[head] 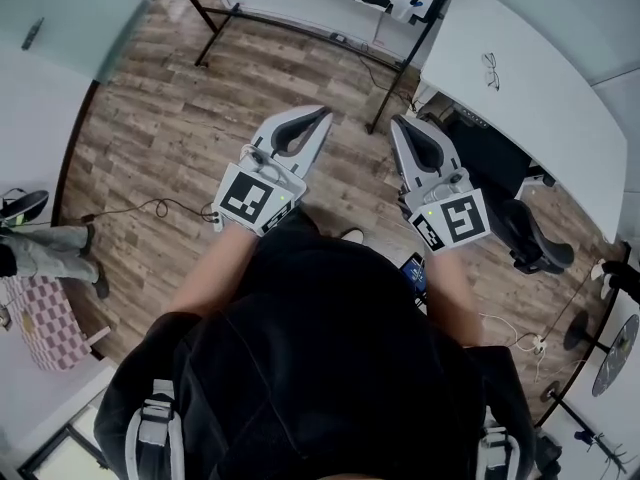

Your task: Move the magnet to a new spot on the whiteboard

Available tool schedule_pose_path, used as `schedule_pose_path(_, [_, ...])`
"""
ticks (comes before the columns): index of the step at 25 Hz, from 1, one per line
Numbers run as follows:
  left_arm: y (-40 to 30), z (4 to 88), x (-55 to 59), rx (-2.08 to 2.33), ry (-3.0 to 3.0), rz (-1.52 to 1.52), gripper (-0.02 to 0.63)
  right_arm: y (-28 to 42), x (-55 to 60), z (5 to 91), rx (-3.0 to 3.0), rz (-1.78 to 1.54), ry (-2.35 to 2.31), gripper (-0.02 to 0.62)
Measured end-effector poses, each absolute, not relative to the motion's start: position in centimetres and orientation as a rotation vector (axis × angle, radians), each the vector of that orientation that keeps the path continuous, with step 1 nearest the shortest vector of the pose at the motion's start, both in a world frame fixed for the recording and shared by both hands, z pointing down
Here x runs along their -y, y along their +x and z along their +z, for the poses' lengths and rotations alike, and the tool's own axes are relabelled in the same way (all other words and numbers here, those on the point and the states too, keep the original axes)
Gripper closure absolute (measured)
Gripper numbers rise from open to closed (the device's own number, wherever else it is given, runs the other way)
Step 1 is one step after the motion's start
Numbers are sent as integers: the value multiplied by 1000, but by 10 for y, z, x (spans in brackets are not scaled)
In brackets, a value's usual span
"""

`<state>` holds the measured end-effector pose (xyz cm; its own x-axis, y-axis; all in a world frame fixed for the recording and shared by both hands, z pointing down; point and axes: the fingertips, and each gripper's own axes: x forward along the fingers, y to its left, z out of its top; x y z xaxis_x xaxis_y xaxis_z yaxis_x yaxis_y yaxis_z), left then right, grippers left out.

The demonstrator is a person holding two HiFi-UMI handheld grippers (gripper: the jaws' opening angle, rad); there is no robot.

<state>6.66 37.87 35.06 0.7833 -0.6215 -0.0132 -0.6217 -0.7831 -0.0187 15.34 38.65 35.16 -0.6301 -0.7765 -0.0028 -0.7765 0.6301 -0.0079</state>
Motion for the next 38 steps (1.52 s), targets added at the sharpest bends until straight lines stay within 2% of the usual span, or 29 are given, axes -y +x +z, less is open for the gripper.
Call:
schedule_pose_path(11, [25, 352, -304, -909, -2998, 12, 604, 111, -316, 354, -2792, -39, -1451, 595])
schedule_pose_path(31, [-91, 345, -186, -812, -3041, 68, 604, -3, -203, 354, -2768, -76, -1563, 595])
schedule_pose_path(38, [-109, 344, -157, -843, -3031, 66, 604, -15, -180, 354, -2784, -68, -1556, 595])
